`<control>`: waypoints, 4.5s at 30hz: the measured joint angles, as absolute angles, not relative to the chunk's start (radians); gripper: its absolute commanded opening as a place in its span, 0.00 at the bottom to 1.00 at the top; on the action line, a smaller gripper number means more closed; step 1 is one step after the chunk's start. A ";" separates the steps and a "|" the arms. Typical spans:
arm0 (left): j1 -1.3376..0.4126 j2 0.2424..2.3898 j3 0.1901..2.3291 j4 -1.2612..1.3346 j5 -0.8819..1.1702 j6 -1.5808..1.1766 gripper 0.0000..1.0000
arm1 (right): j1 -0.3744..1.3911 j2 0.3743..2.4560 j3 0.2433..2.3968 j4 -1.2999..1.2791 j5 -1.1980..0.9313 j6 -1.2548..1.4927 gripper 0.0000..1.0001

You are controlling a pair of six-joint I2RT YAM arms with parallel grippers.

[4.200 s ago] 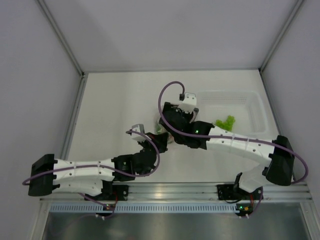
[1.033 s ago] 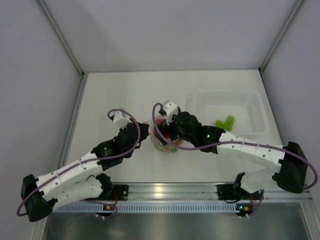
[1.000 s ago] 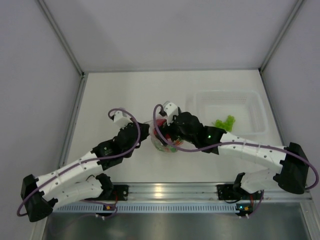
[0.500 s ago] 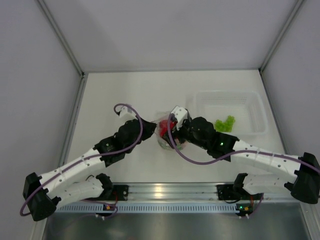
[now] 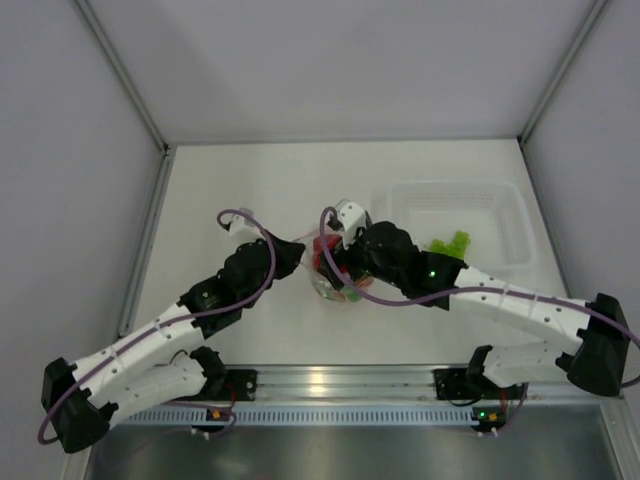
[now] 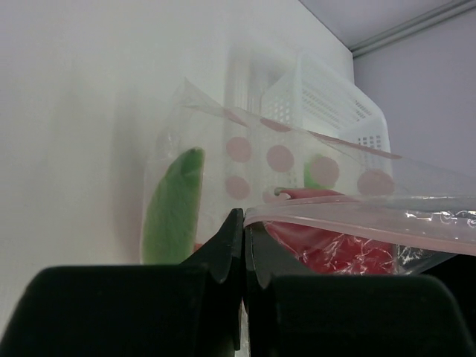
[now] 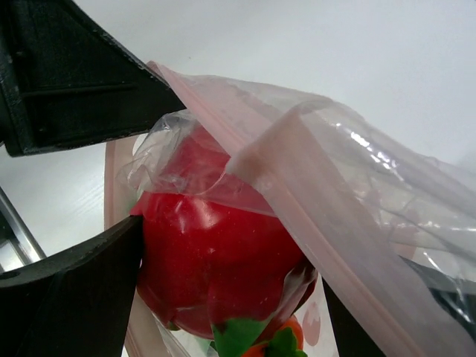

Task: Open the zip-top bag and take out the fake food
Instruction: Pick up the fake fruit from the zipper food storage bag.

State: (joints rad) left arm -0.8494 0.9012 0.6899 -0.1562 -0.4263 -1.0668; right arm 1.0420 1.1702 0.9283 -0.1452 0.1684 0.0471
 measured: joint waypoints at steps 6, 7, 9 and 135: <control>-0.795 0.804 0.660 -0.139 -0.429 -0.936 0.00 | 1.042 1.320 1.109 -0.262 0.193 0.074 0.00; -0.791 0.800 0.660 -0.135 -0.422 -0.918 0.00 | 1.042 1.335 1.129 -0.287 0.207 0.085 0.00; -0.786 0.803 0.660 -0.130 -0.398 -0.888 0.00 | 1.042 1.362 1.164 -0.341 0.230 0.102 0.00; -1.271 1.017 0.562 0.005 -1.037 -1.103 0.00 | 1.102 1.827 1.559 -0.836 0.899 1.166 0.00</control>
State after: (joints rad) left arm -1.2713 1.0172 0.5625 0.0048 -1.0370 -1.1030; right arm 1.1019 1.8267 1.5585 -0.8364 0.8986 1.1660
